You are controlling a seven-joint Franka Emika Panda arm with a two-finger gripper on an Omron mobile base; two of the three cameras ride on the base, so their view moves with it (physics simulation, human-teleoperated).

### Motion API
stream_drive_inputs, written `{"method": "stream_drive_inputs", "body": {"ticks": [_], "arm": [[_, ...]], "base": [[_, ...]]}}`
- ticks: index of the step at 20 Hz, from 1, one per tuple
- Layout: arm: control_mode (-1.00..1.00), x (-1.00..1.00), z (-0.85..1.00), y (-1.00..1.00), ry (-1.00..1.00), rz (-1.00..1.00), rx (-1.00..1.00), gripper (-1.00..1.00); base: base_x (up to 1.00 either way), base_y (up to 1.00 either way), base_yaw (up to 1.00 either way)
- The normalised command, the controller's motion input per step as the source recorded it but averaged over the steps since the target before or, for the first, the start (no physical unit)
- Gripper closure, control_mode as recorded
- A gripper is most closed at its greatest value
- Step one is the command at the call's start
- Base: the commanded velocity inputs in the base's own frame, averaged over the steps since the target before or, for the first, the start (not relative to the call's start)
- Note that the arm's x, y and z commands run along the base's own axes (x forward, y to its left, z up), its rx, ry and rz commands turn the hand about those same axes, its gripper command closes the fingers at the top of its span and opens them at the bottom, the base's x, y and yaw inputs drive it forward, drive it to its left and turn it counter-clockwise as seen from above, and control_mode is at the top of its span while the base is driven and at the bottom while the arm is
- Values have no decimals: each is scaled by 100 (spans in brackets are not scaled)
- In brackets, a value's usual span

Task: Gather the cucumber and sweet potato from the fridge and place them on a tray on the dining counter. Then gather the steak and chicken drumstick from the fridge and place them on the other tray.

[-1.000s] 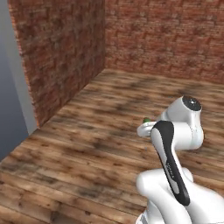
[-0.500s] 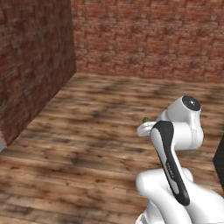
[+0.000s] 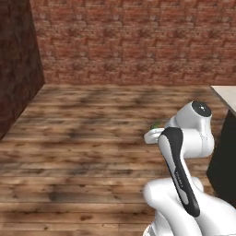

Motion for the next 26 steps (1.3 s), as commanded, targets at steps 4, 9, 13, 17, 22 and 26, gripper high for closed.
{"method": "stream_drive_inputs", "body": {"ticks": [4,9,13,17,22,26], "arm": [[100,0,0,0,0,0,0,100],[100,0,0,0,0,0,0,100],[100,0,0,0,0,0,0,100],[100,0,0,0,0,0,0,100],[100,0,0,0,0,0,0,100],[100,0,0,0,0,0,0,100]], "base": [[69,0,-34],[70,0,-30],[75,13,-30],[80,24,-31],[72,27,-29],[71,31,-30]]}}
